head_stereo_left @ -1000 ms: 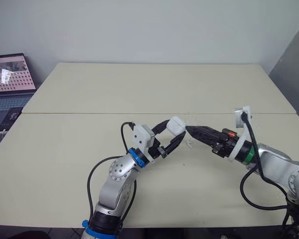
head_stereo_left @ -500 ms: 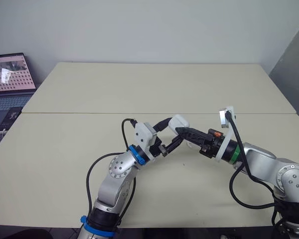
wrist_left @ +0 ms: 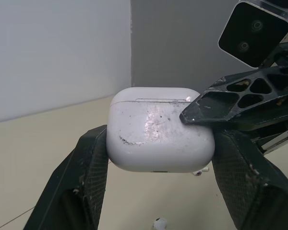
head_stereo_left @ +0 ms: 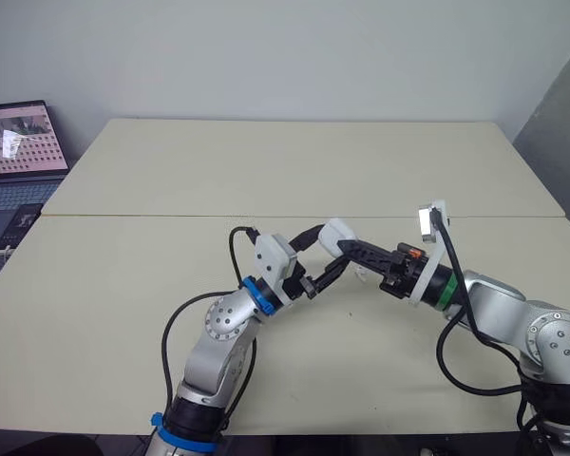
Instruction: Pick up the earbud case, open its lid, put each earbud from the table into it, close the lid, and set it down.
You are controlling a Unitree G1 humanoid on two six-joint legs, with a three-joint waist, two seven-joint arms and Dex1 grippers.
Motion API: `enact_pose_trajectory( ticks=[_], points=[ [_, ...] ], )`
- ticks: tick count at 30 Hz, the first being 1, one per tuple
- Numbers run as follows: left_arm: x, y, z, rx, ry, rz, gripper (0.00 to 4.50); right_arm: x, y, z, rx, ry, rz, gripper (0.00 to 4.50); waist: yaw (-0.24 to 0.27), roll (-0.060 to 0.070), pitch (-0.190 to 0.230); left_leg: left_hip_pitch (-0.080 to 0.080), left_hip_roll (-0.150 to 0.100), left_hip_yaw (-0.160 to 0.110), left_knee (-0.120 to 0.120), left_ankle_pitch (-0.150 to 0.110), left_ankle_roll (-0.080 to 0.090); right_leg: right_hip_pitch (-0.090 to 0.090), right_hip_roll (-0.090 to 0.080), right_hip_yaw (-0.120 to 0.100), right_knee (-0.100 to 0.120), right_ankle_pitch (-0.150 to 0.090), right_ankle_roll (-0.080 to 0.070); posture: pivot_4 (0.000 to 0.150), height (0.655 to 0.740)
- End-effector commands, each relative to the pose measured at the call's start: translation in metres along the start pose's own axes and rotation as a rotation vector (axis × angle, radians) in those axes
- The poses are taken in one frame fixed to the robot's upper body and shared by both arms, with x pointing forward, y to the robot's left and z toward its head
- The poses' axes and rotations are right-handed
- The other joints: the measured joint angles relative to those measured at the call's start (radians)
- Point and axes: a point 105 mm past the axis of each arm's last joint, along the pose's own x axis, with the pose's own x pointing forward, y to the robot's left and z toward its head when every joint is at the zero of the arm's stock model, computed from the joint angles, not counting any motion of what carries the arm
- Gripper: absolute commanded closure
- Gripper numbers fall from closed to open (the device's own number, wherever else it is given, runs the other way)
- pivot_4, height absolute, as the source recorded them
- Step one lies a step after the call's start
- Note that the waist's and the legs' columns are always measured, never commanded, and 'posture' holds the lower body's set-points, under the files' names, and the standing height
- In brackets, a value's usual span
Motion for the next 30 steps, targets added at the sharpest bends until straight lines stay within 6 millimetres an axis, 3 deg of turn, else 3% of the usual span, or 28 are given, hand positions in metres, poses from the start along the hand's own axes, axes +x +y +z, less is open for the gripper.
enact_pose_trajectory(
  ticks=[1, 4, 10, 16, 21, 24, 30],
  points=[
    [-0.002, -0.011, 0.010, 0.008, -0.039, -0.082, 0.81, 0.000, 0.013, 0.010, -0.022, -0.047, 0.051, 3.75, 0.000, 0.000, 0.000, 0.000, 0.000, 0.000, 0.000, 0.000, 0.000, 0.000, 0.000, 0.000, 0.000, 0.000, 0.000, 0.150, 0.7400],
    [-0.007, -0.006, 0.009, 0.051, -0.009, -0.091, 0.05, -0.001, 0.009, 0.015, -0.047, -0.078, 0.034, 3.75, 0.000, 0.000, 0.000, -0.001, 0.000, -0.001, 0.000, 0.000, 0.000, 0.000, 0.000, 0.000, 0.000, 0.000, 0.000, 0.150, 0.7400],
    [-0.026, 0.000, 0.002, 0.022, 0.080, -0.168, 0.05, -0.011, 0.003, 0.024, -0.068, -0.107, 0.029, 3.75, -0.001, 0.000, 0.000, -0.002, 0.000, -0.001, 0.000, 0.000, 0.000, -0.002, 0.000, 0.000, 0.000, 0.000, 0.000, 0.150, 0.7400],
    [-0.026, 0.009, -0.001, -0.094, 0.161, -0.237, 0.05, -0.021, -0.005, 0.024, -0.109, -0.062, 0.043, 3.75, -0.003, 0.000, 0.000, -0.004, 0.000, -0.002, 0.000, 0.000, 0.000, -0.004, 0.000, -0.001, 0.000, 0.000, 0.000, 0.150, 0.7400],
    [-0.024, 0.013, 0.011, -0.341, 0.150, -0.329, 0.05, -0.024, -0.001, 0.012, -0.194, 0.047, 0.105, 3.75, -0.003, 0.000, 0.000, -0.007, 0.000, -0.002, 0.000, 0.000, 0.000, -0.006, 0.000, -0.004, 0.000, 0.000, 0.000, 0.150, 0.7400],
    [-0.031, 0.008, 0.020, -0.524, 0.176, -0.460, 0.05, -0.027, 0.005, 0.005, -0.226, 0.100, 0.161, 3.75, -0.006, 0.000, 0.000, -0.008, 0.001, -0.002, 0.000, 0.000, 0.000, -0.008, 0.000, -0.005, 0.000, 0.000, 0.000, 0.150, 0.7400],
    [-0.039, -0.006, 0.021, -0.615, 0.279, -0.631, 0.05, -0.036, 0.019, -0.011, -0.301, 0.219, 0.270, 3.75, -0.015, 0.000, 0.000, -0.010, 0.000, -0.002, 0.001, 0.000, 0.000, -0.010, 0.000, -0.005, 0.001, 0.000, 0.000, 0.150, 0.7400]
  ],
)
